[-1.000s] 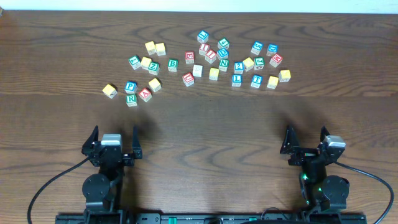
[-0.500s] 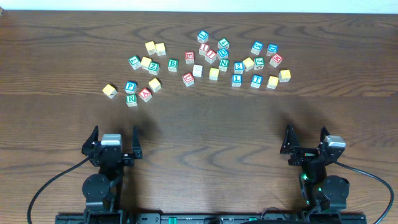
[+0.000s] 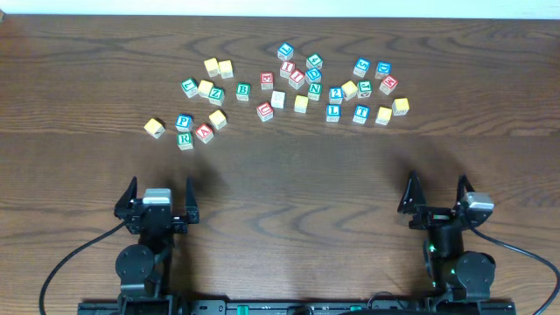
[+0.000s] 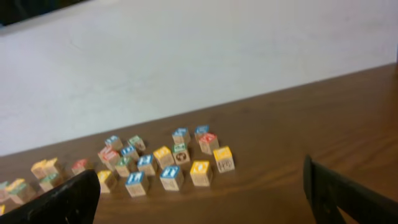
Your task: Spell out ROBOT
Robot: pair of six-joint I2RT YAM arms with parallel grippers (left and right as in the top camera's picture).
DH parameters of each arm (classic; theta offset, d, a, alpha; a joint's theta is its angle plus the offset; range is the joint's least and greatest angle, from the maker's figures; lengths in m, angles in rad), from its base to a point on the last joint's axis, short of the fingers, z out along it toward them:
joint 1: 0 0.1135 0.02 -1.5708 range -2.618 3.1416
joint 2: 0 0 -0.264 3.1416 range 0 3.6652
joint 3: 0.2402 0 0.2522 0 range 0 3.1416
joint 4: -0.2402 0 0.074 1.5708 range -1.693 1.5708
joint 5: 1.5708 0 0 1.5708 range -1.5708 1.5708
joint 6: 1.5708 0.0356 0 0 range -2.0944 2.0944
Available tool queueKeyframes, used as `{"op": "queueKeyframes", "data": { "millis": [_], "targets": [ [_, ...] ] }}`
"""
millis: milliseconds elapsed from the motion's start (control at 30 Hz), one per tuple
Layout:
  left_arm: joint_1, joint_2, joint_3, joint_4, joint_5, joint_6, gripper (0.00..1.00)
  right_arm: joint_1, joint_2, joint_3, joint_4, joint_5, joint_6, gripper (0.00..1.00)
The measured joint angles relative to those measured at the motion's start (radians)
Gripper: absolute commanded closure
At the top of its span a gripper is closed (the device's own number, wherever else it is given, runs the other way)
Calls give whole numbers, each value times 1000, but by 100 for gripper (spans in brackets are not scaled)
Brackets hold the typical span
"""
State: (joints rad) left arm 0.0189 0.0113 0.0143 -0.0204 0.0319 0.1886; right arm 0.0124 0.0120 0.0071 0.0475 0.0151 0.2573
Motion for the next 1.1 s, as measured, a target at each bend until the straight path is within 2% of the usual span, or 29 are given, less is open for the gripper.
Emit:
{"op": "queueKeyframes", "data": {
  "millis": [167, 333, 533, 833, 1100],
  "targets": [
    [0, 0, -3, 39, 0, 0, 2, 0, 0, 0, 37, 0, -40, 1],
    [0, 2, -8, 233, -1, 19, 2, 0, 26, 14, 65, 0, -65, 1],
    [0, 78, 36, 309, 0, 30, 2, 0, 167, 145, 107, 0, -111, 1],
    [0, 359, 319, 317, 75, 90, 2, 0, 527, 457, 92, -72, -230, 1],
    [0, 734, 628, 286, 221, 108, 3, 0, 890, 764, -98, -199, -311, 1]
  ]
}}
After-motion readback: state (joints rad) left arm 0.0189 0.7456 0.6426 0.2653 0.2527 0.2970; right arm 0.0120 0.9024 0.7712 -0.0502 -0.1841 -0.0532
